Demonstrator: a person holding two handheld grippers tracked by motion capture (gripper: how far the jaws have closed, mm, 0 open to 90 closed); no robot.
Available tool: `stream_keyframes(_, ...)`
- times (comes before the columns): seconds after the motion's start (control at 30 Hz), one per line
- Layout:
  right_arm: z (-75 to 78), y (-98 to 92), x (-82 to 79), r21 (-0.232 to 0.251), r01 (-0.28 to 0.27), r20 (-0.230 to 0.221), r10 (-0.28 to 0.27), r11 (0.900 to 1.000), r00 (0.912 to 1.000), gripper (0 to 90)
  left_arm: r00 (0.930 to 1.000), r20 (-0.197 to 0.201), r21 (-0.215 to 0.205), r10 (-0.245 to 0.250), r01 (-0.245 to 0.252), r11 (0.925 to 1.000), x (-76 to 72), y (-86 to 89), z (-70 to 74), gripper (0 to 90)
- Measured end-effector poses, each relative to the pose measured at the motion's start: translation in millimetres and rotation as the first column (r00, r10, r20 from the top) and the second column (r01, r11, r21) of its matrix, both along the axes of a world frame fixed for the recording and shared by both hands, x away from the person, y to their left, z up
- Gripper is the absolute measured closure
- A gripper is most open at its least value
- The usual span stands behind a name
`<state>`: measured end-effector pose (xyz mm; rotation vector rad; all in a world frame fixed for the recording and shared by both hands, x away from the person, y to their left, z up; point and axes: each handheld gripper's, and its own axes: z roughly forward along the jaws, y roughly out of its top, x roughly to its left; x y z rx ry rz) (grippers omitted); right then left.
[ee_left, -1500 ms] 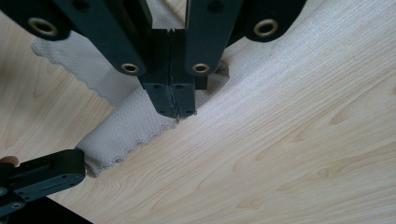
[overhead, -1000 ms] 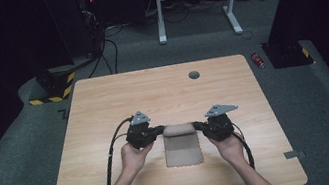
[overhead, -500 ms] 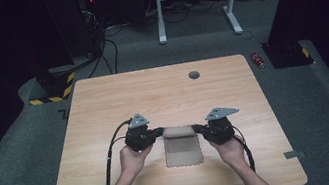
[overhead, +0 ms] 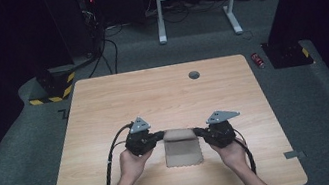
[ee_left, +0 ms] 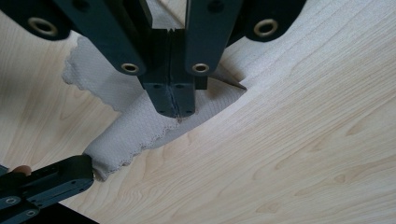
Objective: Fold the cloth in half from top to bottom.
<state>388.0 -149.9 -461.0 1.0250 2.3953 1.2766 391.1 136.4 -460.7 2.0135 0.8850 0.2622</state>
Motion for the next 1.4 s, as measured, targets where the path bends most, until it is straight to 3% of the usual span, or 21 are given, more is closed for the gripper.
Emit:
stream_keyframes(0.7, -2.6, -0.7, -9.6, 0.0, -0.018, -0.007, 0.018, 1.0, 0.9998, 89.7, 0.9998, -0.007, 0.012, -0.017, 0.017, 0.9998, -11.5, 1.2, -7.4, 89.4)
stream_keyframes(1.4, -16.1, -2.2, -18.1, -0.027, -0.032, -0.029, 0.031, 0.999, 0.9991, 89.6, 0.9991, -0.033, 0.029, -0.028, 0.029, 0.9991, -21.6, -3.4, -19.4, 89.4)
